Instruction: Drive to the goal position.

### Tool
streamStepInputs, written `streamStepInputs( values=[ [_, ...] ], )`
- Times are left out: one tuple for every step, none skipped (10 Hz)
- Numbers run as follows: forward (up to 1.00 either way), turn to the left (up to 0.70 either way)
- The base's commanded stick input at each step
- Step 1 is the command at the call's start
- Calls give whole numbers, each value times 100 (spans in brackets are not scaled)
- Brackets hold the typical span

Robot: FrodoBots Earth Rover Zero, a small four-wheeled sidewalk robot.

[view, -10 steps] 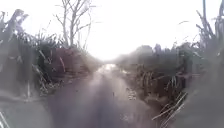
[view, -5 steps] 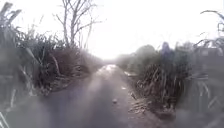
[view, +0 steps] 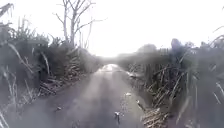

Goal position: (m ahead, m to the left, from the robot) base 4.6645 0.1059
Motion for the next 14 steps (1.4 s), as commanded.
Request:
streamStepInputs(
  values=[
    [85, 0],
    [85, 0],
    [85, 0],
    [85, 0],
    [85, 0],
    [85, 0],
    [85, 0],
    [85, 0],
    [85, 0],
    [85, 0],
    [85, 0],
    [85, 0],
    [85, -1],
    [85, -1]
  ],
)
